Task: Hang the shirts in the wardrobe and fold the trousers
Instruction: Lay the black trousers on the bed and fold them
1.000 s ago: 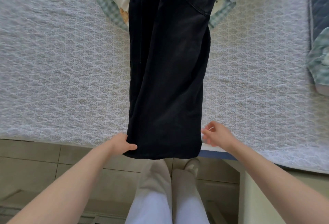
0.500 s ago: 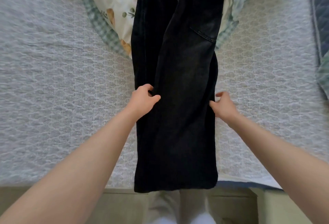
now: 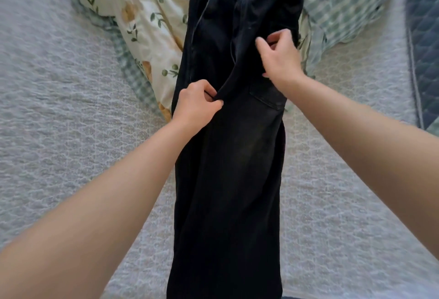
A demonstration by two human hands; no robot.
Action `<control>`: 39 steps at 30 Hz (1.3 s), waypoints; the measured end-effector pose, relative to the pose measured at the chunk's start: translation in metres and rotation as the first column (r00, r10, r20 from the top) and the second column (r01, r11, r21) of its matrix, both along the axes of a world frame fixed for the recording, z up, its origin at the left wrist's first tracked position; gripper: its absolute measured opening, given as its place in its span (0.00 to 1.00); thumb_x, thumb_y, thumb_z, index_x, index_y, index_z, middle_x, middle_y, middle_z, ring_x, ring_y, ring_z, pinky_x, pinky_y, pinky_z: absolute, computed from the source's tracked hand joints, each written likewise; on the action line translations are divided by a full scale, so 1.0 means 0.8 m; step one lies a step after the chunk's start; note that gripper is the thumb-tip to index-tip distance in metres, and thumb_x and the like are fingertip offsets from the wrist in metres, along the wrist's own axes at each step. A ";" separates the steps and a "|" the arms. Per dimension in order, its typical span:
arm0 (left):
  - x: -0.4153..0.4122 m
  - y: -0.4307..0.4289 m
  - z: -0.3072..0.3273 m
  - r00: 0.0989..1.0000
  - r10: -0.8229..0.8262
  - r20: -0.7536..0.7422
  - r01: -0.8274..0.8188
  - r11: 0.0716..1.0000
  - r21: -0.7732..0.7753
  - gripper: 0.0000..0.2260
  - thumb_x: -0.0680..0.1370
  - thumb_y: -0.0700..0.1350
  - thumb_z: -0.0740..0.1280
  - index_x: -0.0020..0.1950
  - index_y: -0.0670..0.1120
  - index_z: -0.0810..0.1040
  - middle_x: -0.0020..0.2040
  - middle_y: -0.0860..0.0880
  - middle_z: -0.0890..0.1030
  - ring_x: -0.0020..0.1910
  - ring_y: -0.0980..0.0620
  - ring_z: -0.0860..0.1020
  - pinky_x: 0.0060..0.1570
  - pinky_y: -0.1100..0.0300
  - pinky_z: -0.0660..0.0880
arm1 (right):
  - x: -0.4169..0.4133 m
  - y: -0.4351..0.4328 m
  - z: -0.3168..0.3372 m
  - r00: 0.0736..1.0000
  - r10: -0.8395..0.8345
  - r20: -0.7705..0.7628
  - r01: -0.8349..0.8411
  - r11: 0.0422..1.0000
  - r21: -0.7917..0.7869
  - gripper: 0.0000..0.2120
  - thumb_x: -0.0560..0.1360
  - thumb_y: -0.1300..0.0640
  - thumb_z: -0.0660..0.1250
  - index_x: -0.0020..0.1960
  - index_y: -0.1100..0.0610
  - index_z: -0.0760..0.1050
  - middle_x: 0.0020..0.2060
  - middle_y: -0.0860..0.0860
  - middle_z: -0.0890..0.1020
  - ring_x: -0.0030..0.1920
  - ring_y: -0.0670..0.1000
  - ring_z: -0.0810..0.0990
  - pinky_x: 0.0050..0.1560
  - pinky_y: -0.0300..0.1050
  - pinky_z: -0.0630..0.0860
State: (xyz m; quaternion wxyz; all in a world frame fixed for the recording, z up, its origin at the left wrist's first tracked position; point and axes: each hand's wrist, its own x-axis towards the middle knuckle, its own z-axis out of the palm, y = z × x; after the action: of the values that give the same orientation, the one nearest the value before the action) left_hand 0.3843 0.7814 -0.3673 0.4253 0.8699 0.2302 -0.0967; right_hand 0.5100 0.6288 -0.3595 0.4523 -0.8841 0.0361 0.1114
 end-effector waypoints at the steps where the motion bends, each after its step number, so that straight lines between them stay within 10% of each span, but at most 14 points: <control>1: 0.006 -0.002 0.003 1.000 0.003 0.006 -0.002 1.000 -0.013 0.07 0.75 0.48 0.73 0.50 0.50 0.79 0.41 0.53 0.80 0.41 0.57 0.79 0.40 0.62 0.77 | 0.010 0.009 0.003 1.000 0.004 -0.022 -0.004 1.000 0.003 0.22 0.76 0.40 0.63 0.61 0.55 0.67 0.49 0.47 0.74 0.50 0.49 0.77 0.52 0.53 0.80; 6: 0.030 -0.007 0.013 0.999 -0.053 -0.006 0.052 0.998 -0.022 0.08 0.75 0.51 0.73 0.51 0.53 0.79 0.42 0.56 0.79 0.41 0.59 0.78 0.40 0.62 0.76 | 0.031 0.050 0.023 0.994 0.028 -0.101 -0.031 0.999 -0.023 0.38 0.70 0.28 0.61 0.65 0.57 0.61 0.51 0.48 0.74 0.49 0.51 0.77 0.49 0.55 0.80; 10: 0.037 -0.002 0.015 0.996 -0.092 0.005 0.092 0.996 0.020 0.04 0.76 0.49 0.71 0.50 0.53 0.79 0.41 0.56 0.79 0.44 0.54 0.79 0.45 0.57 0.77 | 0.044 0.071 0.028 0.995 -0.020 -0.101 0.010 0.994 -0.105 0.26 0.78 0.50 0.63 0.70 0.59 0.58 0.44 0.49 0.73 0.44 0.52 0.78 0.46 0.56 0.82; 14: 0.033 0.015 0.021 0.997 -0.011 0.074 0.017 0.996 -0.083 0.01 0.79 0.45 0.68 0.47 0.50 0.78 0.42 0.52 0.82 0.44 0.52 0.81 0.49 0.49 0.80 | 0.036 0.082 0.040 0.995 -0.070 0.064 0.054 0.974 0.219 0.13 0.77 0.64 0.58 0.61 0.58 0.61 0.36 0.49 0.71 0.33 0.49 0.72 0.35 0.60 0.80; 18: 0.029 0.044 0.034 0.978 0.178 0.112 -0.146 0.958 -0.249 0.01 0.80 0.44 0.67 0.49 0.48 0.78 0.43 0.48 0.84 0.45 0.48 0.83 0.51 0.44 0.80 | 0.034 0.110 0.056 0.967 -0.057 0.250 -0.042 0.927 0.374 0.10 0.78 0.66 0.57 0.57 0.59 0.62 0.36 0.51 0.72 0.32 0.47 0.70 0.30 0.43 0.70; 22: 0.031 0.067 0.034 0.943 0.327 0.061 -0.281 0.883 -0.376 0.04 0.81 0.43 0.65 0.51 0.45 0.79 0.46 0.46 0.85 0.46 0.48 0.84 0.50 0.49 0.81 | 0.047 0.155 0.045 0.952 0.039 0.303 -0.129 0.951 0.282 0.10 0.79 0.65 0.58 0.60 0.61 0.64 0.40 0.52 0.75 0.36 0.47 0.74 0.34 0.38 0.72; 29: 0.056 0.077 0.018 0.926 0.334 -0.173 -0.376 0.836 -0.399 0.11 0.80 0.39 0.62 0.58 0.50 0.77 0.51 0.51 0.81 0.47 0.55 0.80 0.39 0.62 0.75 | 0.068 0.159 0.020 0.924 0.366 -0.110 -0.342 0.920 0.191 0.20 0.82 0.54 0.58 0.73 0.57 0.66 0.49 0.50 0.79 0.51 0.51 0.81 0.45 0.45 0.83; 39: 0.191 0.068 0.041 0.941 0.336 0.034 -0.306 0.891 -0.335 0.09 0.80 0.52 0.66 0.57 0.49 0.77 0.49 0.50 0.82 0.47 0.51 0.81 0.48 0.55 0.78 | 0.073 0.041 0.020 0.983 0.119 0.142 -0.126 0.991 0.048 0.09 0.78 0.62 0.62 0.57 0.55 0.76 0.40 0.44 0.77 0.40 0.42 0.77 0.41 0.34 0.74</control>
State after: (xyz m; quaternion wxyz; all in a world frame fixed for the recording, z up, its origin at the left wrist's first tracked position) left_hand 0.5370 0.8361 -0.3345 0.5826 0.7414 0.3322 -0.0220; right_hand 0.5688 0.6612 -0.3436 0.4708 -0.8772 -0.0531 0.0782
